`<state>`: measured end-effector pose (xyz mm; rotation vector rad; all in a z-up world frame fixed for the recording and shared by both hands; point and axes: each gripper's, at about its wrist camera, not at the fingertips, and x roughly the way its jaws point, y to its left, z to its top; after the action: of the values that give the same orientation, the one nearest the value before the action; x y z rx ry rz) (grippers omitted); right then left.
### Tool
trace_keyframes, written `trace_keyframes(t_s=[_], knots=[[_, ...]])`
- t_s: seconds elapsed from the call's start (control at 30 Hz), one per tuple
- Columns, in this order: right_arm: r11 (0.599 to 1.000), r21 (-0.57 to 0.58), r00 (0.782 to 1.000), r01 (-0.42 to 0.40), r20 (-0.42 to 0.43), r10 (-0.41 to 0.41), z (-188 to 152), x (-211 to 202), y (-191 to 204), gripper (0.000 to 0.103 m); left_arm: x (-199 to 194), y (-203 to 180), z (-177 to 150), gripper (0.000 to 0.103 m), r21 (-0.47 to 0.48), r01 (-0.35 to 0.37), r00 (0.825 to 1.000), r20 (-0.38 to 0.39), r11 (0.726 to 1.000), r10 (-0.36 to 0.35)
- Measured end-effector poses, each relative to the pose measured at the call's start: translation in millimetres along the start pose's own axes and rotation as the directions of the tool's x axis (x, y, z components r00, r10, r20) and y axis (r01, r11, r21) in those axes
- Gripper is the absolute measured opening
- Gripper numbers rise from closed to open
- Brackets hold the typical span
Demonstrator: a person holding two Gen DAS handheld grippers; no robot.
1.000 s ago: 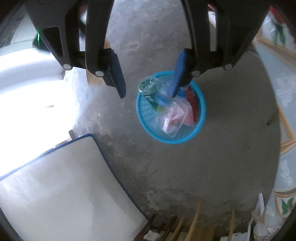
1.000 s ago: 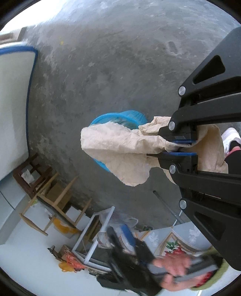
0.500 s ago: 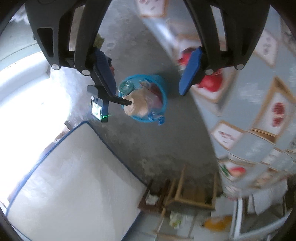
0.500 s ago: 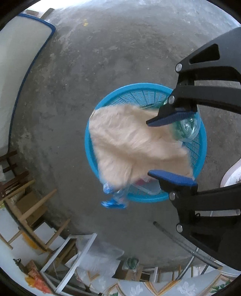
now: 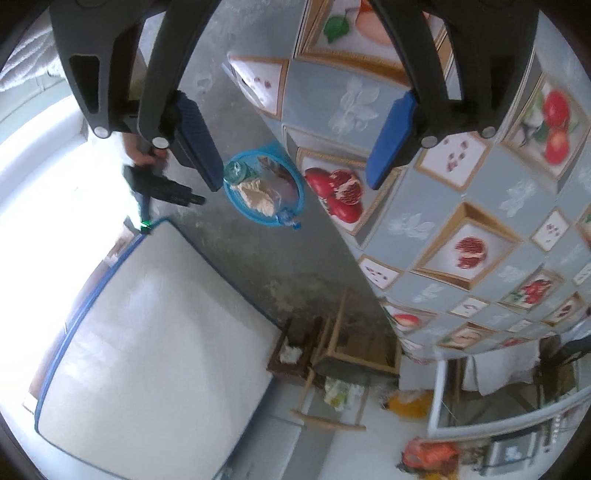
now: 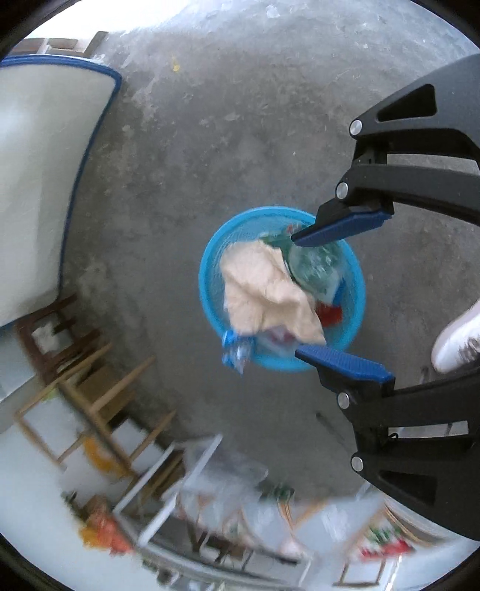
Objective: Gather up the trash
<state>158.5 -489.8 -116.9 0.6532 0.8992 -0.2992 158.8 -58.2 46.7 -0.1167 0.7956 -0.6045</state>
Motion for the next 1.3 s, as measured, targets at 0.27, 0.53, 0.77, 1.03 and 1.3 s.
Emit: trace_keyframes(t_s=[0.27,0.53,0.77,1.03,1.3], knots=[[0.967,-0.234,0.982,-0.095,0.138,0.130,-88.3,-132.1,68.8,0.083,-44.7,-16.6,-44.7,0.093,-0.066,-0.137,0.980,0.135,0.988,0.145],[0.905,-0.424,0.968,-0.034,0.212,0.136,-168.2,-202.8,133.5,0.096,-75.9,-37.4,-93.4,0.094,-0.075,-0.228,0.959,0.156,0.971,0.237],[0.862,-0.506,0.955,-0.038,0.237,0.181,-218.1,-237.8,173.6,0.096,-107.7,-52.3,-133.7,0.095,-0.089,-0.311,0.933,0.160,0.946,0.322],[0.854,-0.519,0.941,0.034,0.304,0.147,-238.6,-260.1,185.8,0.097,-135.3,-65.7,-140.4,0.094,-0.045,-0.475,0.847,0.248,0.879,0.470],[0.842,-0.508,0.890,0.184,0.450,0.077,-261.6,-281.1,180.1,0.097,-131.0,-51.8,-146.3,0.094,-0.059,-0.456,0.871,0.172,0.888,0.459]])
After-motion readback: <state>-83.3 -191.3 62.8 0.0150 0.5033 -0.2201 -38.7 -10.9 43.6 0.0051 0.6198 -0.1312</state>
